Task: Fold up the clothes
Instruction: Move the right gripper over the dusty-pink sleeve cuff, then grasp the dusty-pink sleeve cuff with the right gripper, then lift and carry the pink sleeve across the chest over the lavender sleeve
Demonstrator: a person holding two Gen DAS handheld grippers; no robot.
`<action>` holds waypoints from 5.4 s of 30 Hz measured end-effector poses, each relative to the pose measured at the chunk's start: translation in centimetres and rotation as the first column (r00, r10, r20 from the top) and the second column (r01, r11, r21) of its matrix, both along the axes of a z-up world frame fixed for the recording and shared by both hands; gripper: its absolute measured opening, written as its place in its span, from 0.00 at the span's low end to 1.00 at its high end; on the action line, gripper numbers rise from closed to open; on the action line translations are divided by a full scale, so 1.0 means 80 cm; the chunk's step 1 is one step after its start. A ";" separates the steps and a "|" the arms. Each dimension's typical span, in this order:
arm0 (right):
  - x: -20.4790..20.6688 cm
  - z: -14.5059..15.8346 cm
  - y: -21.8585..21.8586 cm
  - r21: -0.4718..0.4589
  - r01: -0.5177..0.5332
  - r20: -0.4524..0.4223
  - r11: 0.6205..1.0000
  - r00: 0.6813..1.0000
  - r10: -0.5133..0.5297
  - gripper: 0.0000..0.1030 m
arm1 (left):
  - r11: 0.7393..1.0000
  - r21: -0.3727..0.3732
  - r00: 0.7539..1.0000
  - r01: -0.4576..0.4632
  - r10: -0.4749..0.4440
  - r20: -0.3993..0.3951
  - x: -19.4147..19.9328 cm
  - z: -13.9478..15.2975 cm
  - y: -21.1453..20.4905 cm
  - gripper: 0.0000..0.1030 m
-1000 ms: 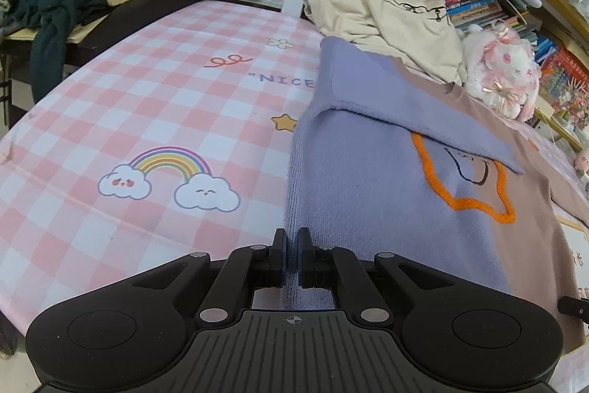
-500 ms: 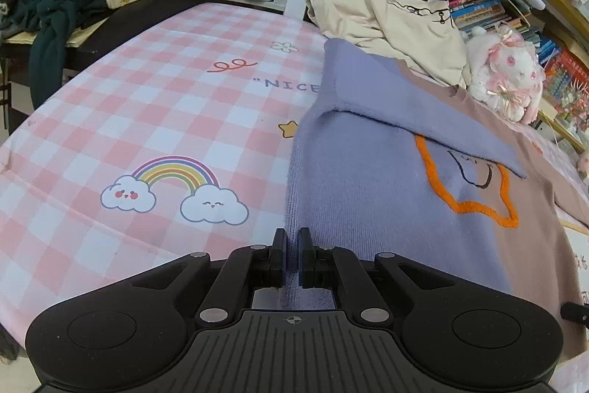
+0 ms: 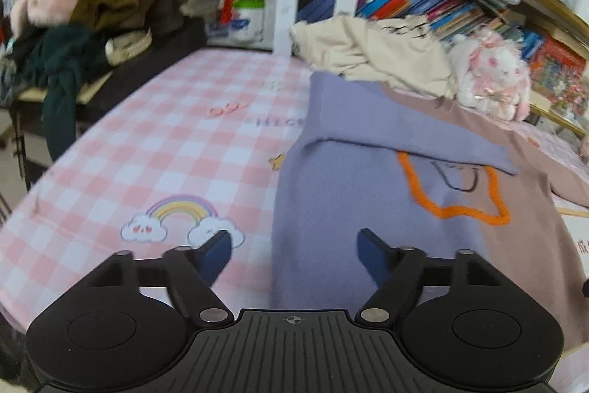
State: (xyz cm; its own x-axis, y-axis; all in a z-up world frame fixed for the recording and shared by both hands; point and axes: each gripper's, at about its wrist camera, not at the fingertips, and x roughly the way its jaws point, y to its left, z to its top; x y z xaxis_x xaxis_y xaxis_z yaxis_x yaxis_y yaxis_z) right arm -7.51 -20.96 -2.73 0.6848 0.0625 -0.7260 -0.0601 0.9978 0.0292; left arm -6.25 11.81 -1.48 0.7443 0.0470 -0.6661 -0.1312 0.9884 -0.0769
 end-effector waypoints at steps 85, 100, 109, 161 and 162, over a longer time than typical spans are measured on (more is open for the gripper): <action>0.195 -0.032 -0.367 0.310 0.252 -0.149 0.917 0.965 -0.214 0.57 | 0.962 0.188 0.964 -0.198 0.226 -0.141 -0.005 -0.014 -0.269 0.89; 0.208 -0.030 -0.380 0.461 0.220 -0.120 0.860 0.975 -0.185 0.04 | 0.959 0.185 0.962 -0.216 0.241 -0.128 -0.009 -0.012 -0.267 0.89; 0.211 -0.032 -0.390 0.494 0.273 -0.176 0.825 0.961 -0.212 0.06 | 0.959 0.184 0.963 -0.215 0.239 -0.125 -0.012 -0.011 -0.267 0.89; 0.243 0.022 -0.385 0.423 0.156 -0.043 0.893 0.987 -0.152 0.08 | 0.968 0.183 0.971 -0.174 0.199 -0.130 -0.009 -0.014 -0.270 0.89; 0.243 0.028 -0.380 0.427 0.145 -0.034 0.893 0.989 -0.144 0.08 | 0.968 0.183 0.973 -0.169 0.193 -0.126 -0.008 -0.013 -0.270 0.89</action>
State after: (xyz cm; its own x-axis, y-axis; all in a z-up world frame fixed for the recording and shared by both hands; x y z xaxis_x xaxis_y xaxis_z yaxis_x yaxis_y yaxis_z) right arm 11.95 -51.38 -0.50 0.7088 0.2672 -0.6528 0.0839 0.8869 0.4542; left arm -6.90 -9.78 -2.55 0.6113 0.2940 -0.7348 -0.3064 0.9440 0.1228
